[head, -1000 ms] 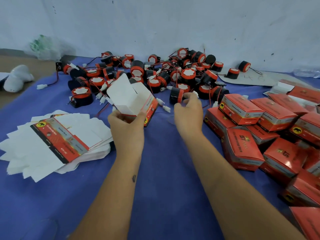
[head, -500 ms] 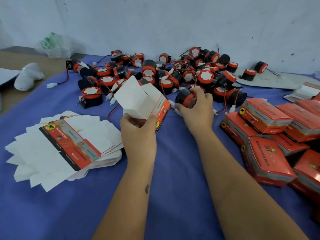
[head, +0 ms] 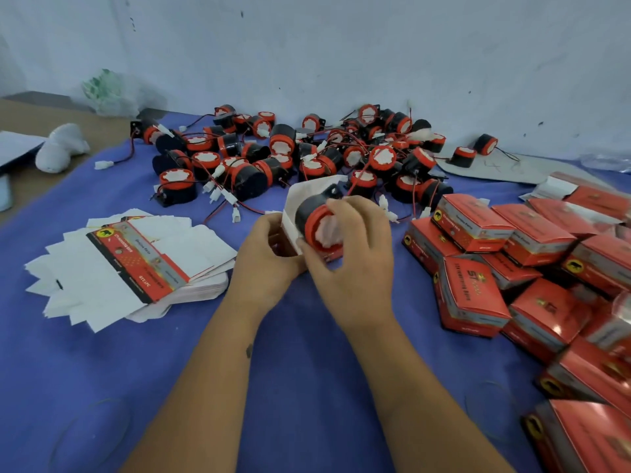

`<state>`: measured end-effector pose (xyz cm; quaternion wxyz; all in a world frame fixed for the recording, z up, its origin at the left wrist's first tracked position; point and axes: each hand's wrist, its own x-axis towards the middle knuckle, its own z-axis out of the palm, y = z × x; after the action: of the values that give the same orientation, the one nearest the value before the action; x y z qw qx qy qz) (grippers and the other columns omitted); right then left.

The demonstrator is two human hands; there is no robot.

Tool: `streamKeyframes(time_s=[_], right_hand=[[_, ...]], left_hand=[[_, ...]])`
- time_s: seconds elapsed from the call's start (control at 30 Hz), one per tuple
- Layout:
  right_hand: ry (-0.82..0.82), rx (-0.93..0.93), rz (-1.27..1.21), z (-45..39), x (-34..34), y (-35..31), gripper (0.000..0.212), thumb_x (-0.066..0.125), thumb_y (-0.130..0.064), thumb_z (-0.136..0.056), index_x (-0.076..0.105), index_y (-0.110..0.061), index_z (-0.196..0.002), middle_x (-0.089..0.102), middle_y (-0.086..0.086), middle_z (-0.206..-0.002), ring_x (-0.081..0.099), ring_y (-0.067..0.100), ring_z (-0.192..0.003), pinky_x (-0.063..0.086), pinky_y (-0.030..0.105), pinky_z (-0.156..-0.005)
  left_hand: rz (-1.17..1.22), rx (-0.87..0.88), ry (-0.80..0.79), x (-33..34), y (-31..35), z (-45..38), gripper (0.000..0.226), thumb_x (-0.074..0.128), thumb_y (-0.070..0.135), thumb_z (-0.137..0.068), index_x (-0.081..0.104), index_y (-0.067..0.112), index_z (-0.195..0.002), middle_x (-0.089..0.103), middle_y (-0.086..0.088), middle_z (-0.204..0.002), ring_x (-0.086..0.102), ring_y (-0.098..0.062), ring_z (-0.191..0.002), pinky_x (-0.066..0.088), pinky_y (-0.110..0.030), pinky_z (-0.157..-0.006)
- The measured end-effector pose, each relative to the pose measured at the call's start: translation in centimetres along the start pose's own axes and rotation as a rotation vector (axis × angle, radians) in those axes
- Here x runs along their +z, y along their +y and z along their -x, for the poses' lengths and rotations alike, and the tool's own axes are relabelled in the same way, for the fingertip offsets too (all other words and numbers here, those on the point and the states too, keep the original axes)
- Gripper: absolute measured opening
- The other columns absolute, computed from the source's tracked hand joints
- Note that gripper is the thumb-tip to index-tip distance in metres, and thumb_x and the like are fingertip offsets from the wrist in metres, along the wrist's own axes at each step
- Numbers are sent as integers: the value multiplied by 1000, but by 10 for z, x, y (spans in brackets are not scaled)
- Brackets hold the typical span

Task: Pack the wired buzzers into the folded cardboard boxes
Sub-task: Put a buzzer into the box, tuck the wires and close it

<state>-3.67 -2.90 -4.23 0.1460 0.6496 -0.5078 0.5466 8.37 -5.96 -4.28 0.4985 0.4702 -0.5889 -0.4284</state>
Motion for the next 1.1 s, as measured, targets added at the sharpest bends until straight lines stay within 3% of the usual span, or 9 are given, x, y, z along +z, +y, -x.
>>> streamKeyframes(time_s=[0.1,0.2,0.33,0.47,0.67,0.8,0.93,1.03,1.1], right_hand=[[-126,72,10,1,1,0,57,76,-24,-81,54,-15,-133,35,6,-140,44,19,-118,42,21,-91],[-206,98,-44,-1,-1,4,57,70,-20,-84,52,-11,-138,46,13,-138,47,26,-120,41,26,-98],[-233,109,-43,-5,-2,4,46,65,-18,-85,58,-13,-129,56,5,-130,49,22,-115,33,13,-96],[-246,116,15,-7,1,2,31,70,-21,-86,65,-10,-115,59,6,-125,55,26,-111,46,35,-94],[-148,7,206,-10,1,3,30,72,-29,-79,71,-13,-104,64,9,-106,59,28,-93,41,37,-85],[-202,27,241,-11,2,4,28,67,-35,-82,72,-16,-101,65,7,-98,59,26,-88,40,37,-84],[-285,42,345,-9,4,7,26,57,-38,-91,76,-22,-94,66,1,-90,53,24,-90,28,36,-89],[-351,108,321,-7,5,7,32,47,-41,-95,76,-27,-99,65,-3,-100,48,21,-100,22,37,-96],[-262,162,177,-8,3,5,27,51,-33,-93,74,-22,-101,61,0,-104,49,21,-101,27,36,-95]], left_hand=[[-13,-9,-36,0,1,-1,50,72,-2,-81,53,39,-102,66,13,-106,65,-9,-103,57,-34,-88],[-22,-16,-51,-1,1,-3,48,74,1,-80,56,36,-106,68,11,-108,65,-9,-101,56,-38,-90],[-25,-13,-70,-3,-1,-6,50,78,7,-78,56,33,-115,68,13,-110,65,-5,-100,56,-26,-84],[-17,-7,-87,-6,-3,-8,48,77,6,-78,55,40,-103,69,16,-102,67,3,-90,56,-18,-73],[-29,26,-109,-6,-4,-10,52,73,-1,-79,54,39,-106,66,20,-102,62,14,-87,50,-7,-69],[-29,36,-113,-6,-5,-9,52,72,0,-80,53,39,-108,64,23,-101,59,19,-84,47,-3,-66],[-36,42,-109,-5,-7,-9,49,73,3,-80,53,35,-111,65,20,-103,61,15,-86,49,-7,-67],[-34,23,-101,-4,-7,-10,48,73,6,-81,52,35,-112,64,19,-106,63,6,-93,53,-13,-72],[-34,11,-112,-4,-7,-11,48,77,11,-80,52,36,-113,64,20,-108,62,4,-98,53,-15,-77]])
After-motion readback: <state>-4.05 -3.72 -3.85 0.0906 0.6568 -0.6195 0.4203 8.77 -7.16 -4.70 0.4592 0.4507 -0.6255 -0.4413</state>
